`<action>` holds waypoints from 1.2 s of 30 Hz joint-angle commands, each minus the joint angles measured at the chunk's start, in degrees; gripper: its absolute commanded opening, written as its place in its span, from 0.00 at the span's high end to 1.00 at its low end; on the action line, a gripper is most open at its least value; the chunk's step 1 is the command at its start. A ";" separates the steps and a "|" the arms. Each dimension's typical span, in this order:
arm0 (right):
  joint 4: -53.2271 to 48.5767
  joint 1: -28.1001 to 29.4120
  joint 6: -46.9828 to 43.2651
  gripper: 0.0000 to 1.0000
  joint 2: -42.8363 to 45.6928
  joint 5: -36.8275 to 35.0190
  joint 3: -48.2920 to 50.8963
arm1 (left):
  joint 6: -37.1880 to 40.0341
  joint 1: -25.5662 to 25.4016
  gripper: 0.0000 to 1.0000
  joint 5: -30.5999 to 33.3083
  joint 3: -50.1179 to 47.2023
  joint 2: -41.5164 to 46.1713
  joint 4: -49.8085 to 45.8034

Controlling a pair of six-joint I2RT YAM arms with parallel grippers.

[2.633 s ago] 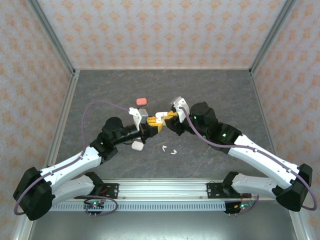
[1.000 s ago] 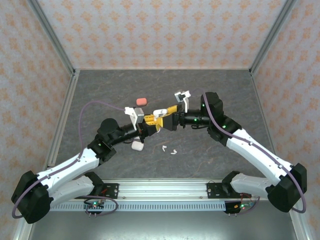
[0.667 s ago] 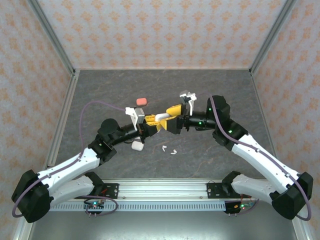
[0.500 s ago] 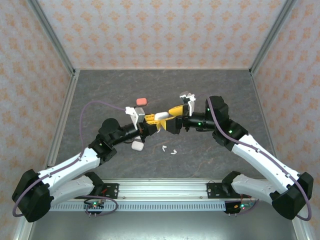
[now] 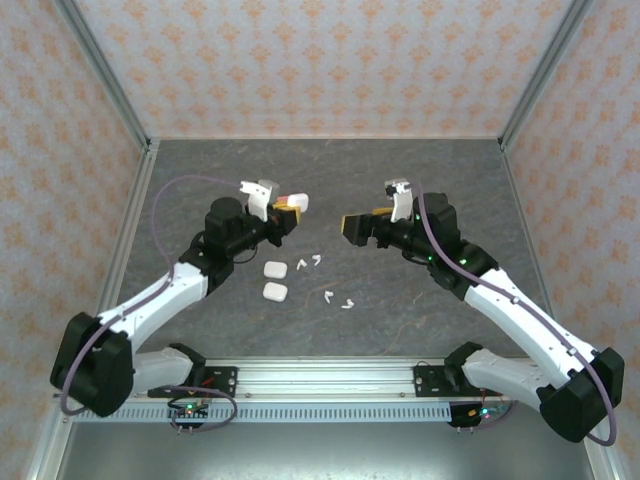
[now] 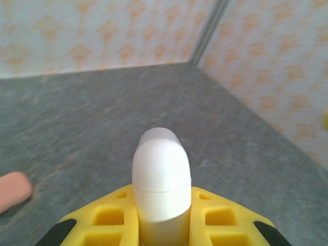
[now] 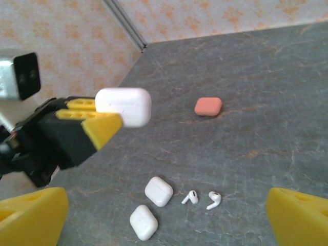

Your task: Insert wireless bluetooth earbuds into charging case

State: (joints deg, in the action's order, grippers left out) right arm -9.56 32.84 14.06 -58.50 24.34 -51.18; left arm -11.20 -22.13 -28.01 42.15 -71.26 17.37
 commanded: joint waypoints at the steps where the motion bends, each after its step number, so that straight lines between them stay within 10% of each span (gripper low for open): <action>1: 2.60 -0.23 2.57 0.01 1.15 -2.76 1.24 | -1.37 3.18 1.00 -1.57 5.35 -5.63 -7.76; 18: 2.97 -0.23 4.74 0.01 1.02 -3.43 5.19 | -10.10 10.37 0.99 -6.01 10.67 -30.69 -4.65; 36: -4.84 -0.19 1.64 0.01 -0.27 -1.54 1.77 | -6.99 10.42 0.56 0.98 12.12 -33.19 -9.47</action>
State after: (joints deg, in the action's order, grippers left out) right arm -11.03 32.82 17.72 -58.46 21.96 -46.48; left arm -20.38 -11.99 -30.55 52.69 -105.41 10.68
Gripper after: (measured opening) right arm 0.992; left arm 0.438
